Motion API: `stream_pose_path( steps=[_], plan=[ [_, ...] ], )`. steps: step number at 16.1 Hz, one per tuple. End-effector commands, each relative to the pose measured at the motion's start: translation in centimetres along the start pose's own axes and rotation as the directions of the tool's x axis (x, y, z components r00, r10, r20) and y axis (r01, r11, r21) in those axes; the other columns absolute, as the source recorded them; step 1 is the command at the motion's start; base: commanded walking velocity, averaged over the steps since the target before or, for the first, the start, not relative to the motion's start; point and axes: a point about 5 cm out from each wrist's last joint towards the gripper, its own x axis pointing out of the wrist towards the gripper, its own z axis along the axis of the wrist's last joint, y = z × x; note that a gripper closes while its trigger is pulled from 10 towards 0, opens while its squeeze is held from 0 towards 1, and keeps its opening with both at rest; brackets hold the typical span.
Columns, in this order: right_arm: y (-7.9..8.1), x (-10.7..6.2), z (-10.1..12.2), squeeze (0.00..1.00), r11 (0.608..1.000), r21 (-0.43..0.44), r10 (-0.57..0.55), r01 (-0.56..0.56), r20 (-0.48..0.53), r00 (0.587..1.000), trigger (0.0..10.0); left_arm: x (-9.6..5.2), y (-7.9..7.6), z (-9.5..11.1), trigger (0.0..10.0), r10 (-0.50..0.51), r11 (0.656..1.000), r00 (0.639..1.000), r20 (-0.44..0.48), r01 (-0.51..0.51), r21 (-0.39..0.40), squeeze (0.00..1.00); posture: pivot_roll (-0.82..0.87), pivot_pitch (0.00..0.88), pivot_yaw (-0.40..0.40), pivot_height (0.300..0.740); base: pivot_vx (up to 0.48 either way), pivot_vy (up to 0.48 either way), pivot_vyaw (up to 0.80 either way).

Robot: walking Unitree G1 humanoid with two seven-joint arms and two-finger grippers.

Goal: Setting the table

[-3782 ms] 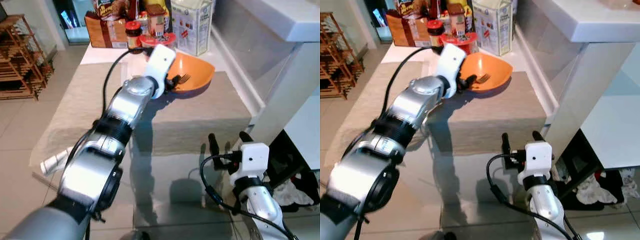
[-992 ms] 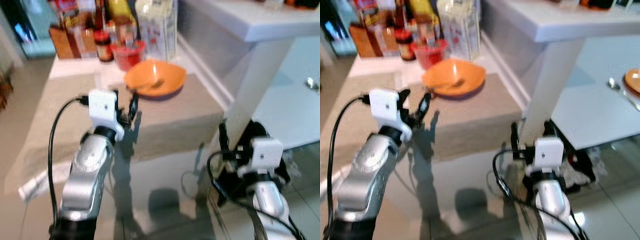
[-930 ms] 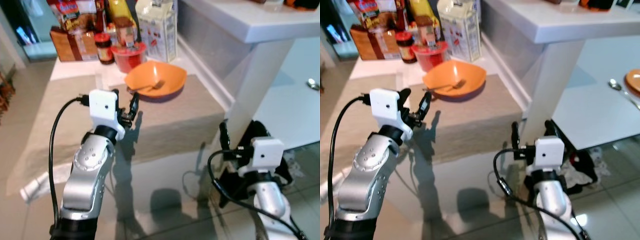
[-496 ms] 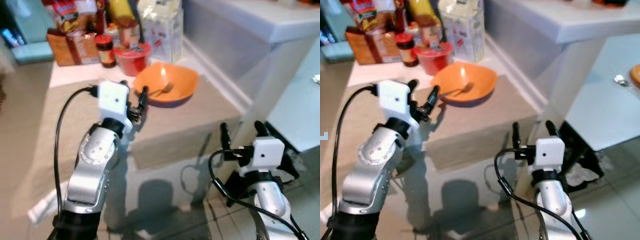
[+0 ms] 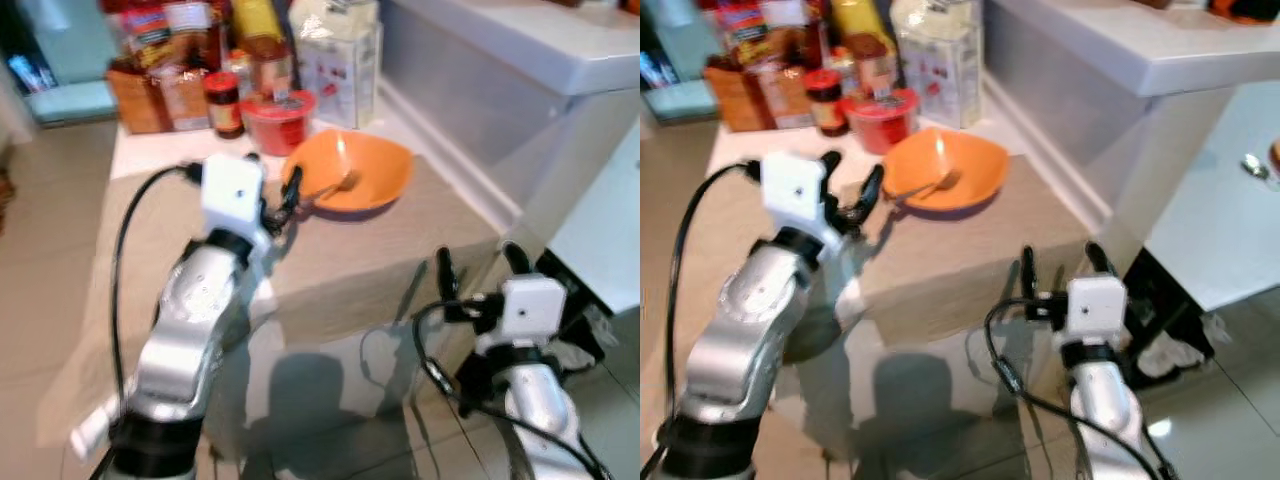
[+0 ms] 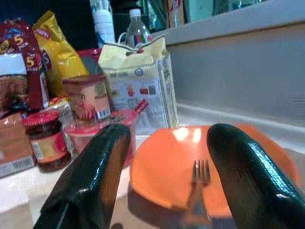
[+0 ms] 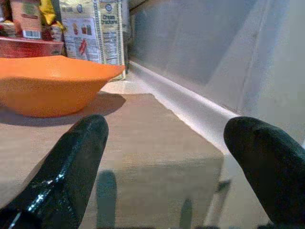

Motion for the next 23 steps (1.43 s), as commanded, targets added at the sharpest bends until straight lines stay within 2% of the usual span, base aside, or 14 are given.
stream_pose_path(
  steps=[1, 4, 6, 7, 10, 15, 17, 19, 20, 22, 23],
  plan=[
    [0.6, 0.2, 0.3, 0.0, 1.0, 0.01, 0.015, -0.015, 0.011, 1.0, 10.0, -0.3, 0.7, 0.0, 10.0, 0.019, 1.0, 1.0, -0.001, -0.019, 0.017, 0.0, -0.11, 0.012, 0.039, 0.74, 0.461, 0.0, 0.0],
    [0.6, 0.2, 0.2, 0.0, 1.0, 0.007, 0.016, -0.016, 0.01, 1.0, 10.0, -0.2, 0.8, 0.2, 10.0, 0.037, 0.999, 0.999, 0.01, -0.037, 0.013, 0.0, -0.11, 0.009, 0.038, 0.74, 0.31, 0.0, 0.0],
    [0.6, 0.2, 0.2, 0.0, 1.0, 0.007, 0.017, -0.017, 0.01, 1.0, 10.0, 0.1, 0.8, 0.5, 10.0, 0.023, 0.998, 1.0, 0.018, -0.024, 0.05, 0.0, -0.11, 0.006, 0.036, 0.74, 0.0, 0.0, 0.0],
    [0.6, 0.2, 0.2, 0.0, 1.0, 0.006, 0.018, -0.018, 0.01, 1.0, 10.0, 0.5, 0.8, 1.4, 10.0, 0.005, 0.998, 0.999, 0.045, -0.008, 0.07, 0.0, -0.11, 0.006, 0.036, 0.74, 0.0, 0.0, 0.0],
    [0.7, 0.4, 0.3, 0.0, 1.0, 0.008, 0.02, -0.021, 0.019, 1.0, 10.0, 1.8, 1.5, 3.4, 10.0, -0.021, 0.998, 0.996, 0.086, 0.017, 0.054, 0.0, -0.11, 0.002, 0.034, 0.74, 0.0, 0.0, 0.0],
    [0.5, 0.4, 0.2, 0.0, 1.0, 0.014, 0.007, -0.008, 0.01, 1.0, 10.0, 3.1, 2.0, 4.3, 10.0, -0.067, 0.996, 0.995, 0.07, 0.063, 0.056, 0.0, -0.11, 0.0, 0.046, 0.74, 0.0, 0.0, -0.59],
    [0.7, 0.2, 0.2, 0.0, 1.0, 0.016, 0.003, -0.003, 0.012, 1.0, 10.0, 3.6, 1.7, 4.6, 10.0, -0.142, 0.988, 0.989, 0.046, 0.138, 0.074, 0.0, -0.11, 0.0, 0.05, 0.74, 0.0, 0.0, -0.22],
    [0.8, 0.2, 0.1, 0.0, 1.0, 0.014, 0.01, -0.01, 0.008, 1.0, 10.0, 4.2, 1.1, 4.7, 10.0, -0.281, 0.952, 0.959, -0.025, 0.282, 0.118, 0.0, -0.1, 0.0, 0.049, 0.74, 0.0, 0.0, 0.0],
    [0.9, 0.3, 0.2, 0.0, 1.0, 0.015, 0.016, -0.016, 0.009, 1.0, 10.0, 4.8, 1.0, 4.4, 10.0, -0.351, 0.914, 0.932, -0.092, 0.363, 0.18, 0.0, -0.1, 0.0, 0.048, 0.74, 0.0, 0.0, 0.0],
    [1.0, 0.4, 0.2, 0.0, 1.0, 0.014, 0.017, -0.017, 0.012, 1.0, 10.0, 5.7, 1.2, 4.1, 10.0, -0.411, 0.86, 0.895, -0.172, 0.444, 0.252, 0.0, -0.11, 0.0, 0.059, 0.74, 0.0, 0.0, 0.0],
    [1.1, 0.3, 0.3, 0.0, 1.0, 0.015, 0.013, -0.013, 0.013, 1.0, 10.0, 6.3, 1.8, 4.0, 10.0, -0.396, 0.849, 0.897, -0.196, 0.439, 0.294, 0.0, -0.11, 0.001, 0.067, 0.74, 0.0, 0.0, 0.0]
  ],
)
